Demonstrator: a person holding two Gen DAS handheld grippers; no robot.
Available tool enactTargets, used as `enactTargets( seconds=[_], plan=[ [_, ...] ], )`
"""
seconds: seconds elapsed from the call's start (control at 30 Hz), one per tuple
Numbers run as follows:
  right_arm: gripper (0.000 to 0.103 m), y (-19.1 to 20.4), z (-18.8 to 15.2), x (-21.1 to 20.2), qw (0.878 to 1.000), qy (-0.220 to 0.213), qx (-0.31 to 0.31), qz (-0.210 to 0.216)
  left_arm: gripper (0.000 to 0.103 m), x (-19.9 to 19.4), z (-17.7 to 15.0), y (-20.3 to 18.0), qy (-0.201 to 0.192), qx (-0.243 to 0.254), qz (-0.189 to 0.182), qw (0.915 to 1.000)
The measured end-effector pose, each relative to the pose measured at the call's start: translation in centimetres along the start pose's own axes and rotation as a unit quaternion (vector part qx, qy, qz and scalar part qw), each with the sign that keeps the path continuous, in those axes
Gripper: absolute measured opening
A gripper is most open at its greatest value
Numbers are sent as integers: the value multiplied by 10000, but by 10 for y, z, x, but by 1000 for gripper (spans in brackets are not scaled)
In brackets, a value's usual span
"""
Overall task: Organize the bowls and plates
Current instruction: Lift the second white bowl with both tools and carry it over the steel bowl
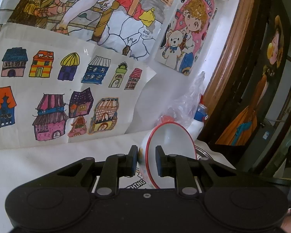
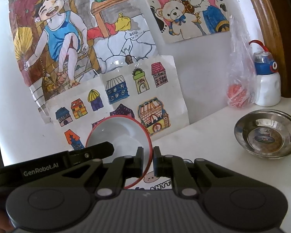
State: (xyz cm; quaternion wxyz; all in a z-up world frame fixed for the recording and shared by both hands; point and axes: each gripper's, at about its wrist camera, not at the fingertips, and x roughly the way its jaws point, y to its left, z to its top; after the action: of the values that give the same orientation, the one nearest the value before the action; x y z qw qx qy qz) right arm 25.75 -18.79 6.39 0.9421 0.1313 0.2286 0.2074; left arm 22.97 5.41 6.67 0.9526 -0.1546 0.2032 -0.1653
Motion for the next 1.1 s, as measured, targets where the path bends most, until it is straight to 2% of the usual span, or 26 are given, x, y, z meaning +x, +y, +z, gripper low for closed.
enactTargets(
  seconds=[0.57, 1.1],
  plan=[
    [11, 15, -12, -32, 9998, 24, -187, 18, 20, -29, -7, -8, 4, 39, -53, 10000],
    [11, 28, -42, -65, 9990, 337, -286, 14, 20, -62, -34, -10, 359, -270, -136, 9989]
  ],
)
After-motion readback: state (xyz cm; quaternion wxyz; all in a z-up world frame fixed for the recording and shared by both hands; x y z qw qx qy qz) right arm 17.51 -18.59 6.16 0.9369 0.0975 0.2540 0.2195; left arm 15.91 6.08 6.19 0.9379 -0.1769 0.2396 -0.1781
